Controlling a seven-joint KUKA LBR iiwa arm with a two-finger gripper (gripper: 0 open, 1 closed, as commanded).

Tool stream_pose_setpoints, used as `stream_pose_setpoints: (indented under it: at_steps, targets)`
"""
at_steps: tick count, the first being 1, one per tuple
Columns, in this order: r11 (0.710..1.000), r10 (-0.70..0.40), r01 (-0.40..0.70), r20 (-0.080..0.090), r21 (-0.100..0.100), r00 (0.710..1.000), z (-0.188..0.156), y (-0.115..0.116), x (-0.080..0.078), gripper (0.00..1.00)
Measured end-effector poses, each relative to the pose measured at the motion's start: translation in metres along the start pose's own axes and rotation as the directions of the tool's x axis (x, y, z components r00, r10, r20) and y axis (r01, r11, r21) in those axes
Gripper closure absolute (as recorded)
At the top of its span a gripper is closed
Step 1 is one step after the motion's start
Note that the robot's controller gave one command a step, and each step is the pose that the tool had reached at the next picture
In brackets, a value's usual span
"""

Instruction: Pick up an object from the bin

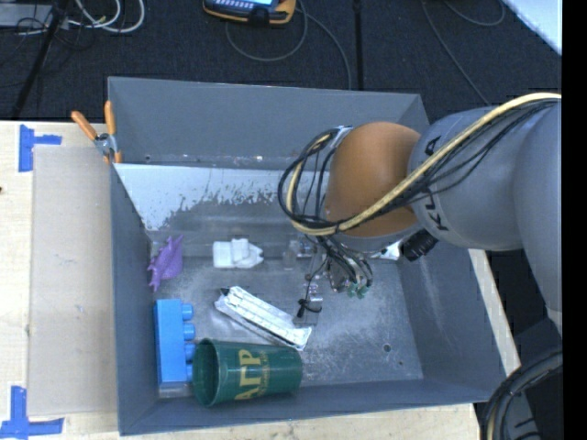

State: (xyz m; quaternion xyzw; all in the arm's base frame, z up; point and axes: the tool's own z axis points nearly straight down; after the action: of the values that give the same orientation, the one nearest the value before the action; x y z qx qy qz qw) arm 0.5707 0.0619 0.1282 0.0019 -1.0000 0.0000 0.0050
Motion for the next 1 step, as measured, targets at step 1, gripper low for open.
stream_pose_setpoints:
  at_steps: [1]
  targets:
    - [1.000, 0.001, -0.001, 0.007, 0.000, 1.000, -0.0043, -0.0002, -0.0016, 0.00]
